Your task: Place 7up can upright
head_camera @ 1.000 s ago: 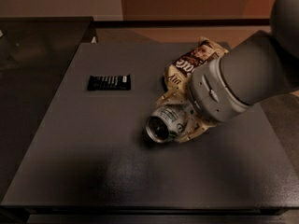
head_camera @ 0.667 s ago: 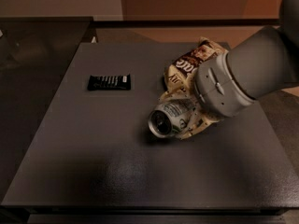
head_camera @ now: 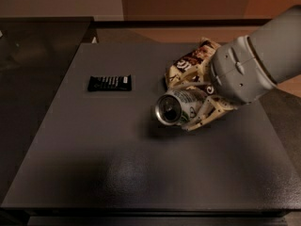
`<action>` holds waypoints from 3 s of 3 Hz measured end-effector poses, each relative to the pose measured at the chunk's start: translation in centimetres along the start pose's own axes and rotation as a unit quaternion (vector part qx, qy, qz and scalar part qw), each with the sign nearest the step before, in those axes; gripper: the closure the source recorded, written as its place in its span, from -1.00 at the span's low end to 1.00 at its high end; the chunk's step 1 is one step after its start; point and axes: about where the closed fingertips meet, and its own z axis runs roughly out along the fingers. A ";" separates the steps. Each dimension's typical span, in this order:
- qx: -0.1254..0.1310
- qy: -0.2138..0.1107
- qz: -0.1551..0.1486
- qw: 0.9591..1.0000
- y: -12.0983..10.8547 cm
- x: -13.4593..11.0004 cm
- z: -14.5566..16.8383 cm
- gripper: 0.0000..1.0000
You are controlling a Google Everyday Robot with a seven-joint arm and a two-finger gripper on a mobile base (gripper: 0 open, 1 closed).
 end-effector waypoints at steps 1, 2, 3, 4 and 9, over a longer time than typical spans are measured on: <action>-0.011 -0.003 0.020 1.000 -0.4 -0.7 -1.3 1.00; -0.018 -0.015 0.041 0.999 -0.5 -1.9 -1.5 1.00; -0.016 -0.034 0.066 0.997 -0.3 -2.8 -1.6 1.00; -0.008 -0.068 0.089 0.994 -0.2 -3.6 -1.4 1.00; -0.055 -0.161 0.164 0.972 1.1 -5.0 1.7 1.00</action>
Offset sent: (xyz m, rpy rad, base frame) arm -0.0155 0.0098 0.0254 0.0457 0.1589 -0.0447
